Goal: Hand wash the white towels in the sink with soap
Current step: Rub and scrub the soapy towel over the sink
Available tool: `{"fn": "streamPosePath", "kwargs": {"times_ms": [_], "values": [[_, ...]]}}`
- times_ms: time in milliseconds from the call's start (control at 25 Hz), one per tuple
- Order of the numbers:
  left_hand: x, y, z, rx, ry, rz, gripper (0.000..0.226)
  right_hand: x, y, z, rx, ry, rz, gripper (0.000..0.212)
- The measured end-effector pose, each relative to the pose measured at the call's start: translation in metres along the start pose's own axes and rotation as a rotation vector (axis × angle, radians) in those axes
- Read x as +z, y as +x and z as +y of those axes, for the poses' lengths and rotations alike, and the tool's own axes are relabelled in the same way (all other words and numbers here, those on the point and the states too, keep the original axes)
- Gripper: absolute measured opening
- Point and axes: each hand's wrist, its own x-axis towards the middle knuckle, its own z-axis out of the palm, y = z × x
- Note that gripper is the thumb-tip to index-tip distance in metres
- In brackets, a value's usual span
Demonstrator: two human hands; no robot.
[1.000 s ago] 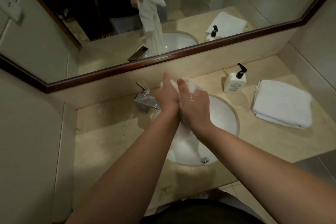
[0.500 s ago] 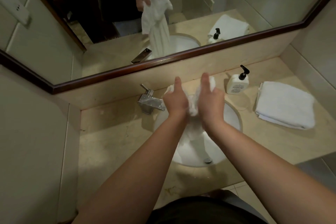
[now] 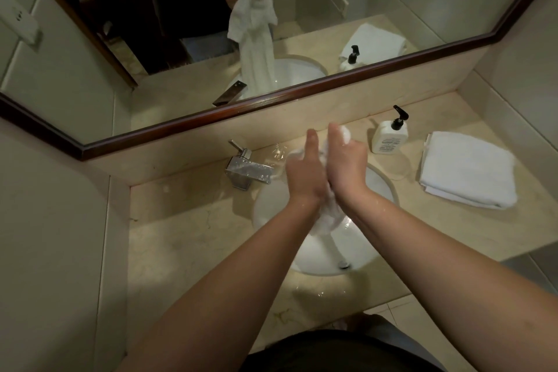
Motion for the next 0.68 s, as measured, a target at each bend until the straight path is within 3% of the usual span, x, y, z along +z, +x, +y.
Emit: {"fn": "streamPosePath", "kwargs": {"times_ms": [120,160,280,440,560,680], "values": [[-0.006,0.014,0.009,-0.161,-0.069,0.03,0.061,0.004,-0.021,0.01,-0.102,-0.048,-0.153,0.046],[-0.006,0.014,0.007,-0.167,-0.054,0.003,0.062,0.002,-0.022,0.012,-0.086,-0.027,-0.132,0.048],[0.002,0.007,0.002,-0.053,0.065,-0.088,0.062,-0.004,-0.009,0.01,0.015,0.09,0.033,0.047],[-0.001,0.015,0.007,-0.151,0.034,-0.071,0.069,-0.004,-0.018,0.007,-0.054,0.025,-0.115,0.044],[0.008,0.01,0.013,-0.001,0.22,-0.226,0.063,-0.013,0.0,-0.001,-0.023,0.094,0.01,0.05],[0.014,0.01,0.025,-0.062,0.141,-0.122,0.064,-0.011,0.002,-0.005,-0.071,0.05,-0.123,0.049]]}}
